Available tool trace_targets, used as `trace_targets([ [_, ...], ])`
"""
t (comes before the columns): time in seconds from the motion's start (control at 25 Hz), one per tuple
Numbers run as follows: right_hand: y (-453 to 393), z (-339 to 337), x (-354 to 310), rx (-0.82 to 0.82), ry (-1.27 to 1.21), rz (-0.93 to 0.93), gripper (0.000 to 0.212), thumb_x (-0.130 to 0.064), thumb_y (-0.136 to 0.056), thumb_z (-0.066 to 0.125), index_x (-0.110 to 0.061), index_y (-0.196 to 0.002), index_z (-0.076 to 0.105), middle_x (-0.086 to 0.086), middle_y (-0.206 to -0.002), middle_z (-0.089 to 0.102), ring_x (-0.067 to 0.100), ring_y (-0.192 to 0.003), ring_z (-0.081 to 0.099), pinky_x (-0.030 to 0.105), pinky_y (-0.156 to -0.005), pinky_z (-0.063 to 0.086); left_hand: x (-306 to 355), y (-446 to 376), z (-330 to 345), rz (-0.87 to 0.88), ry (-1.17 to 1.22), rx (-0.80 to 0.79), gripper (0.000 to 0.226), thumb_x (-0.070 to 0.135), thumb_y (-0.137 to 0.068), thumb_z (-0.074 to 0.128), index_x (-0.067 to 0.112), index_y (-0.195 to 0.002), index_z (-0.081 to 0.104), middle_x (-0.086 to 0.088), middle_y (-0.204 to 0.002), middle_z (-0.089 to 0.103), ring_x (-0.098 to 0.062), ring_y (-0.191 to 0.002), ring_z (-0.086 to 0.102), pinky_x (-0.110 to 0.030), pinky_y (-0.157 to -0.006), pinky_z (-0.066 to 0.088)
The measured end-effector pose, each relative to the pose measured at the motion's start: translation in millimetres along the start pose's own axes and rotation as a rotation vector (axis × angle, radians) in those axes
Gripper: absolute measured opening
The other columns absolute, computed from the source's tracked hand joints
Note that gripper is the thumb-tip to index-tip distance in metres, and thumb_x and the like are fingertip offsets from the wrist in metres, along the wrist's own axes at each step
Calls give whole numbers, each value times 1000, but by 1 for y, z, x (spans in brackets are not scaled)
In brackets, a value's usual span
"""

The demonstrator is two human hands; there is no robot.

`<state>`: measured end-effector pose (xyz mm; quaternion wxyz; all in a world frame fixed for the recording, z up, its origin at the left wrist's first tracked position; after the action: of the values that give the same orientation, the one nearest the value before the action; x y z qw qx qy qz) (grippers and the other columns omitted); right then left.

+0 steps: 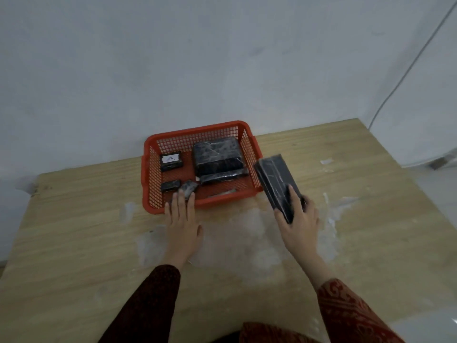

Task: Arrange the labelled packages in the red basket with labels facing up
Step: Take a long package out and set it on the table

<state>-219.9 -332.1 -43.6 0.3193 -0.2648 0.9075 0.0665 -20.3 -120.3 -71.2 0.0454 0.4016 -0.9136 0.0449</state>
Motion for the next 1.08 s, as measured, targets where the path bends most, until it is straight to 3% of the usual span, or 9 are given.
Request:
trace_targets([
  [0.16, 31, 9, 64, -110, 76, 241, 68, -44, -85, 58, -37, -144, 26, 16, -143, 30, 36, -126, 32, 53, -106, 26, -1, 1, 2, -20, -10, -11, 93, 24, -74, 73, 1, -148, 21, -27, -156, 12, -42, -145, 8, -55, -116, 3],
  [0.4, 35, 17, 71, -210, 228, 171, 72, -49, -86, 55, -29, -147, 23, 18, -153, 17, 37, -138, 18, 54, -111, 20, -2, 1, -2, -53, -16, -15, 84, 28, -82, 66, 3, -149, 21, -23, -158, 9, -39, -147, 3, -53, -118, 3],
  [0.52, 25, 20, 40, -183, 203, 15, 67, -36, -87, 58, -20, -145, 29, 20, -156, 12, 38, -144, 8, 55, -115, 13, -3, 4, -4, -82, 78, -8, 79, 27, -87, 61, 6, -150, 18, -18, -159, 6, -33, -147, -3, -49, -118, -2],
  [0.68, 13, 31, -57, -162, 17, -385, 48, -16, -86, 62, -10, -132, 49, 21, -146, 36, 40, -140, 25, 53, -113, 25, -9, 11, -10, -95, 233, 10, 70, 27, -93, 53, 13, -151, 17, -13, -161, 1, -27, -148, -11, -41, -120, -5],
  [0.92, -10, 116, -197, -459, -41, -765, 28, -14, -89, 57, -10, -116, 60, 11, -124, 56, 28, -120, 46, 42, -101, 41, -62, 14, -32, -226, 408, 149, 56, 16, -91, 57, 11, -143, 38, -16, -156, 24, -31, -147, 9, -43, -119, 5],
  [1.08, -28, 195, -253, -616, 127, -883, 22, -19, -93, 52, -12, -112, 61, 9, -112, 59, 27, -105, 53, 41, -88, 45, -103, -15, -41, -295, 500, 223, 46, 21, -97, 48, 8, -140, 42, -20, -151, 32, -35, -143, 22, -52, -116, 20],
])
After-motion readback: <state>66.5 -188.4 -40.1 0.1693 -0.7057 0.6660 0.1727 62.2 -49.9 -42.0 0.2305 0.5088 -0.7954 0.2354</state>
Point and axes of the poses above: each hand's wrist, its own y-axis away from the middle knuckle, its own z-axis out of the palm, x = y × z, the point moved 9 cm from there along -y, towards the middle knuckle
